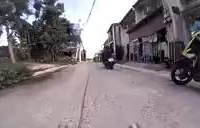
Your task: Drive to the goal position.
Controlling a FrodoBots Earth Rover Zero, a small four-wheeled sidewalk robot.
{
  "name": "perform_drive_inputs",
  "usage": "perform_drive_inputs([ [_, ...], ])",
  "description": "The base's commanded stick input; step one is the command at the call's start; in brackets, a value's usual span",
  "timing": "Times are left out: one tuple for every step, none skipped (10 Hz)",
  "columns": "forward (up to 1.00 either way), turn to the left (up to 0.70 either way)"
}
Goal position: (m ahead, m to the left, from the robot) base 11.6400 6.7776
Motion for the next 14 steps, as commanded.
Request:
perform_drive_inputs([
  [1.00, 0.04],
  [1.00, 0.04],
  [1.00, 0.04],
  [1.00, 0.04],
  [1.00, 0.04],
  [1.00, 0.04],
  [1.00, 0.04],
  [1.00, 0.04],
  [1.00, 0.04],
  [1.00, 0.04],
  [1.00, 0.04],
  [1.00, 0.04],
  [1.00, 0.04],
  [1.00, 0.04],
])
